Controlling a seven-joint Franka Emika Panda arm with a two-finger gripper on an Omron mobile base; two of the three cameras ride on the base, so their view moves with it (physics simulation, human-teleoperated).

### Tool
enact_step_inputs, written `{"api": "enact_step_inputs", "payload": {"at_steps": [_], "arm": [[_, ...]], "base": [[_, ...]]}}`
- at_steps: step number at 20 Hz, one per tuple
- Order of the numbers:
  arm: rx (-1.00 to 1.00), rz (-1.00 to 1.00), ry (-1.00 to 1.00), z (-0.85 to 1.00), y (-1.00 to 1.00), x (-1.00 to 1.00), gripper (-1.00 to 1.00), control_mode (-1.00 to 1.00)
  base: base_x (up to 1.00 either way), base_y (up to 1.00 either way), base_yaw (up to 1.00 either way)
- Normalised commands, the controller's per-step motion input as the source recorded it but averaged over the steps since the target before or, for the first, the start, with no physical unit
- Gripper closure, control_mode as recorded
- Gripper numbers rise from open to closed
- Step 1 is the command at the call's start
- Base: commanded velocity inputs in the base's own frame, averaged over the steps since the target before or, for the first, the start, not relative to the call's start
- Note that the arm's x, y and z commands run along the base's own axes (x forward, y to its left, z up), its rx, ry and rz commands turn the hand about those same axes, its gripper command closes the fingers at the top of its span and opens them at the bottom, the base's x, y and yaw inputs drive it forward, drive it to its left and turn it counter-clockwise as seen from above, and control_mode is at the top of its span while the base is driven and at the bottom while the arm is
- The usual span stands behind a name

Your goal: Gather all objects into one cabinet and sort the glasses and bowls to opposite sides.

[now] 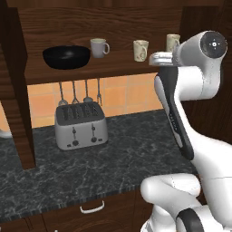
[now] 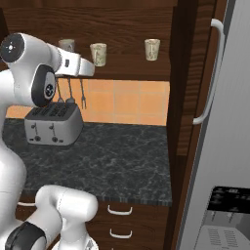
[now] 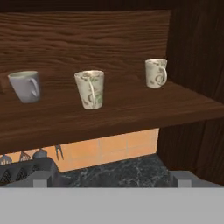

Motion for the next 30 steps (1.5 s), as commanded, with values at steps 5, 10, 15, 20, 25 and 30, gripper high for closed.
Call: {"api": "enact_step_inputs", "payload": {"at_steps": [5,10,15,20,25,30], "arm": [[-0.01,0.00,-0.06,0.03,0.39,0.26,-1.00,-1.00],[0.00,0.04,0.00,0.43,0.46,0.54,-1.00,-1.00],[0.01,0.12,0.00,0.45,0.65,0.10,-1.00,-1.00],[0.00,0.17,0.00,0.02,0.22,0.28,-1.00,-1.00],[0.00,0.19,0.00,-0.02,0.01,0.48,-1.00,-1.00],[0.00,0.17,0.00,-0.07,0.22,0.41,-1.00,-1.00]], "base": [[0.00,0.00,0.00],[0.00,0.00,0.00],[0.00,0.00,0.00],[0.00,0.00,0.00],[0.00,0.00,0.00],[0.00,0.00,0.00]]}}
